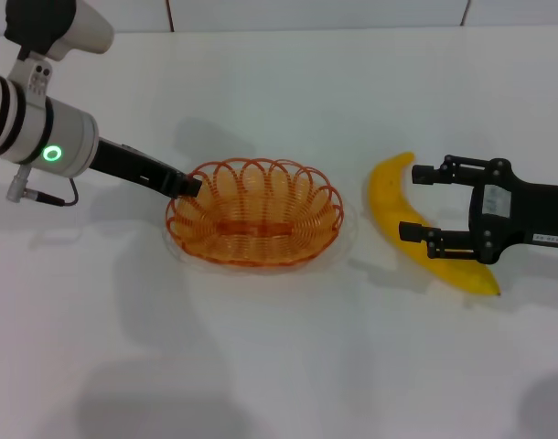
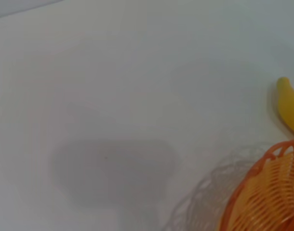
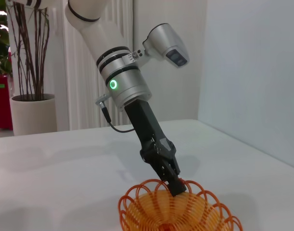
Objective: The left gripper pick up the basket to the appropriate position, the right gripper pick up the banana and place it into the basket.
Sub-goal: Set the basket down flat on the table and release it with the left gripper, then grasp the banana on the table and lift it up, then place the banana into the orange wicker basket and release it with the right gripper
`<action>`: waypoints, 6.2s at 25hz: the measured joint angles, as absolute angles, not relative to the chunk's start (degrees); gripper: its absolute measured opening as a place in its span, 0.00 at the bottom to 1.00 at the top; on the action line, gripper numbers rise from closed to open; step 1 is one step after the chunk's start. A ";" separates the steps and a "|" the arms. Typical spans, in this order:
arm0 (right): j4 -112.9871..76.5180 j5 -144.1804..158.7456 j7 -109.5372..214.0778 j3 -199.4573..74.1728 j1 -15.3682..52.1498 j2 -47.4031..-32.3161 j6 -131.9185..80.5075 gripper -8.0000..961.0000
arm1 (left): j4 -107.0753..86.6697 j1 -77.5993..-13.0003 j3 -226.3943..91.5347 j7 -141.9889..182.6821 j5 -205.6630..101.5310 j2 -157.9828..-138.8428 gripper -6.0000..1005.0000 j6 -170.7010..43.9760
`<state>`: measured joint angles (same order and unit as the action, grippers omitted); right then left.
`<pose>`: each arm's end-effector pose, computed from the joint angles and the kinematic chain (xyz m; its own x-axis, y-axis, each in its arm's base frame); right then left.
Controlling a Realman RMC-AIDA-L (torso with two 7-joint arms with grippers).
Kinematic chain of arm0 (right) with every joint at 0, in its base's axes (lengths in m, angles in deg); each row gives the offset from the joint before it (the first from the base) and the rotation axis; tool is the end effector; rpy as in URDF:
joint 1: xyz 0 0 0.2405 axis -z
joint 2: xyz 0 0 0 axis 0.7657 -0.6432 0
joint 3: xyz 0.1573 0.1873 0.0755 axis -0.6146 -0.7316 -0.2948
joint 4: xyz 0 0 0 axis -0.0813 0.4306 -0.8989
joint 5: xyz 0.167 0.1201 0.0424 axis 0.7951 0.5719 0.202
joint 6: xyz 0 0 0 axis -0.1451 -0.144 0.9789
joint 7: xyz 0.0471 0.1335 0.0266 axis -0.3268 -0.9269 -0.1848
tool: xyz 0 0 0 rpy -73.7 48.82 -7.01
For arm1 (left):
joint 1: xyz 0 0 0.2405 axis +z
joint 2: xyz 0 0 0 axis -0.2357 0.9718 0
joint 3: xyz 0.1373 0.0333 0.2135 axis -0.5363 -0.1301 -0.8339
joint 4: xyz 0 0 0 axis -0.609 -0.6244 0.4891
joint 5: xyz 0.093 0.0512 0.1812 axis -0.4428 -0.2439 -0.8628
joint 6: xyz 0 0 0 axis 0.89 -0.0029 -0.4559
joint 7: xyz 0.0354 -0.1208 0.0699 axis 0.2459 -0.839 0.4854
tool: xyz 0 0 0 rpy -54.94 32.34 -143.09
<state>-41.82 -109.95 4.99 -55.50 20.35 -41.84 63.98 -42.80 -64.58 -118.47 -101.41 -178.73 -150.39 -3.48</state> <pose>0.3090 0.2951 0.0221 0.8625 -0.0803 -0.4996 -0.2595 -0.9177 -0.3007 -0.2070 0.4207 -0.0320 0.7502 0.6586 0.0589 0.6419 -0.7040 -0.3040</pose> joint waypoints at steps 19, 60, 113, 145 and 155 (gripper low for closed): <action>-41.64 -107.36 5.04 -55.50 22.10 -41.19 64.42 0.81 | -67.51 -44.99 -125.80 -91.98 -160.97 -150.47 0.51 2.06; -40.35 -112.00 -15.60 -49.09 18.32 -43.46 44.83 0.84 | -45.52 -28.98 -122.95 -35.72 -133.50 -150.25 0.78 6.96; -43.37 -101.60 -20.19 -46.45 20.00 -43.22 49.25 0.47 | -44.91 -28.65 -121.63 -34.86 -133.92 -150.12 0.78 9.45; -16.74 -93.00 8.00 -38.38 2.72 -44.33 38.58 0.56 | -44.20 -28.41 -121.46 -35.26 -132.61 -150.12 0.78 10.06; -23.32 -94.53 2.91 -37.62 5.93 -43.54 49.31 0.77 | -44.21 -28.10 -120.92 -35.17 -132.73 -150.12 0.78 10.05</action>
